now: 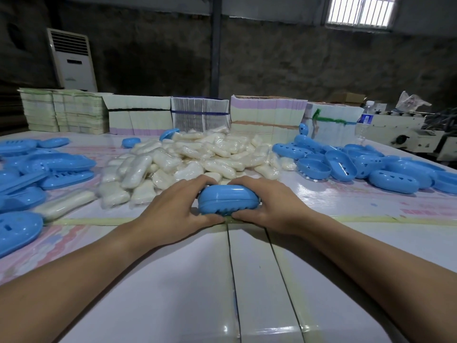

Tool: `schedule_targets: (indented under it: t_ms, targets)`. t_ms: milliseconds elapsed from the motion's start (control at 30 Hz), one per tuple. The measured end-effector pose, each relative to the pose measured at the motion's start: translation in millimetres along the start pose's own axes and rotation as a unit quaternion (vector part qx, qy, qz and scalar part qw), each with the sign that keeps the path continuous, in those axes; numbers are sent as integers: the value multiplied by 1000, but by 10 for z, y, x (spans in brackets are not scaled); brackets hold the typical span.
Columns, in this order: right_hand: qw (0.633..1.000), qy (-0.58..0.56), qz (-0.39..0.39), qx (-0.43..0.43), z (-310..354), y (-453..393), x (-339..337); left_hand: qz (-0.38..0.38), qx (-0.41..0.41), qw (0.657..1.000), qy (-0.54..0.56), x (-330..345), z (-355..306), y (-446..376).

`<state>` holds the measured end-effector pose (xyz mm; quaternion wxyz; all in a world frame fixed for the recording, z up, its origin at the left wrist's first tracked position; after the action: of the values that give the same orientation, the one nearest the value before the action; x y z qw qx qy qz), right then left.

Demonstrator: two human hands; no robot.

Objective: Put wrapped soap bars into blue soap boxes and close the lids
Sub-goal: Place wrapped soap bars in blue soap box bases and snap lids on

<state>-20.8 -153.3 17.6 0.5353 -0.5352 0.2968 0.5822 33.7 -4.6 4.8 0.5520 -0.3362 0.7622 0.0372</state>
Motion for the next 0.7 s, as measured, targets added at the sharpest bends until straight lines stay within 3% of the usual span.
schedule_targets:
  t_ms: [267,700]
  targets:
    - [996,-72,59,-12,-25,-35,121,-20,14,996,-89,-119,-138,31]
    - [993,-100,54,-37,36,15,66,-48,34,988,-142,-160,-253,45]
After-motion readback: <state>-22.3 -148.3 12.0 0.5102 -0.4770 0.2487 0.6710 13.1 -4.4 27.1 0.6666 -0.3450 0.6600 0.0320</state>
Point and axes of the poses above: each hand's wrist, its own y-axis away from the middle knuckle, its own x-axis out of the palm, z = x × y, the point moved 9 cm from there along -y, towards the middle knuckle, and after that the axes turned 12 degrees about z, right-handed, at the moved point
